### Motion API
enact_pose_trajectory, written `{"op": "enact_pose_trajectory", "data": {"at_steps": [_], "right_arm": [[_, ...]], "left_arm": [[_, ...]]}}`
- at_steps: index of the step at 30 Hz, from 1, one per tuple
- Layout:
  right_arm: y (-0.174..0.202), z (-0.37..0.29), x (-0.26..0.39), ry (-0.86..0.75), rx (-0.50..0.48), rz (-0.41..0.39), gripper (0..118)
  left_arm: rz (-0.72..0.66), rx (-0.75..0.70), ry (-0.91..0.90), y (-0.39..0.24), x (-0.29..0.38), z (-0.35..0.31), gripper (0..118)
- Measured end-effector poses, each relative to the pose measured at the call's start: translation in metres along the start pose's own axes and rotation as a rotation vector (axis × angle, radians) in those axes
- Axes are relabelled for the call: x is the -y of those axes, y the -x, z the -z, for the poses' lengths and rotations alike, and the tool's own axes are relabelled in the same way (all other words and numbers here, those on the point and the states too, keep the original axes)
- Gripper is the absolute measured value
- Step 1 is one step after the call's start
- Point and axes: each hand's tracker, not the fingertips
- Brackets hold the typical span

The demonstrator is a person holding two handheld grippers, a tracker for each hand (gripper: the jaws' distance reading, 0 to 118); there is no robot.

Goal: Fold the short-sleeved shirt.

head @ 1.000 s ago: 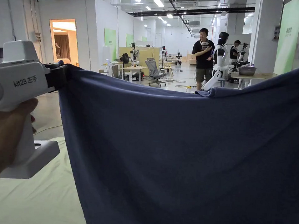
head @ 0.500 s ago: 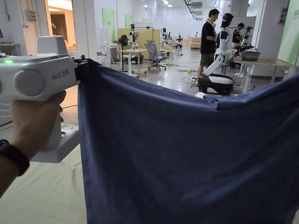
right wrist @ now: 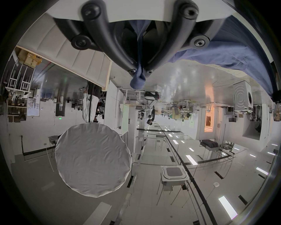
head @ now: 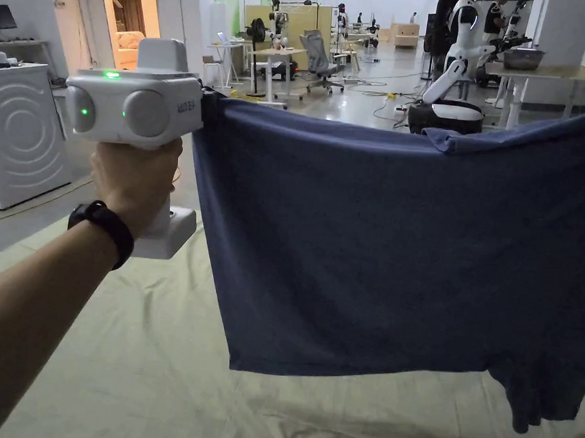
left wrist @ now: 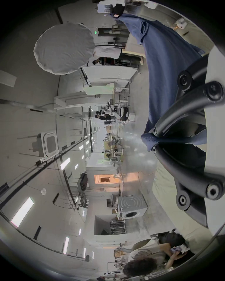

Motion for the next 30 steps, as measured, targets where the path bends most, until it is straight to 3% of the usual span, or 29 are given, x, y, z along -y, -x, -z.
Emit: {"op": "enact_pose_trajectory", "data": {"at_steps": [4,5,7,8,11,15,18,19,21,26,29,30], "right_arm": [[0.003,0.018,0.007,0.063,0.003,0.058,4],[0.003,0.022,0.009,0.075,0.004,0.094,4],[0.003,0.027,0.018,0.111,-0.013,0.154,4],[0.007,0.026,0.021,0.089,-0.003,0.114,4],[0.012,0.015,0.045,0.089,-0.041,0.069,4],[0.016,-0.015,0.08,0.008,-0.118,0.057,4],[0.016,-0.041,0.115,0.136,-0.185,0.159,4],[0.013,-0.057,0.124,0.1,-0.19,0.074,4],[0.006,-0.09,0.143,0.089,-0.213,0.057,4],[-0.021,-0.171,0.207,0.235,-0.195,0.227,4],[-0.044,-0.221,0.246,0.301,-0.191,0.27,4],[-0.049,-0.237,0.258,0.335,-0.183,0.233,4]], "left_arm": [[0.037,-0.01,0.018,-0.002,0.006,0.018,6],[0.089,-0.002,0.014,-0.002,0.009,0.026,6],[0.054,-0.008,0.046,-0.001,0.018,0.033,6],[-0.014,0.017,0.06,0.003,0.025,0.034,6],[-0.018,0.029,0.078,0.006,0.056,0.033,6],[-0.108,0.162,0.183,0.013,0.108,0.015,6],[-0.164,0.183,0.212,0.017,0.138,-0.013,6],[-0.144,0.176,0.203,0.019,0.148,-0.027,6],[-0.115,0.201,0.274,0.022,0.166,-0.05,6],[-0.149,0.26,0.279,0.04,0.222,-0.135,6],[-0.144,0.236,0.279,0.049,0.256,-0.186,6],[-0.067,0.159,0.292,0.05,0.264,-0.199,6]]}}
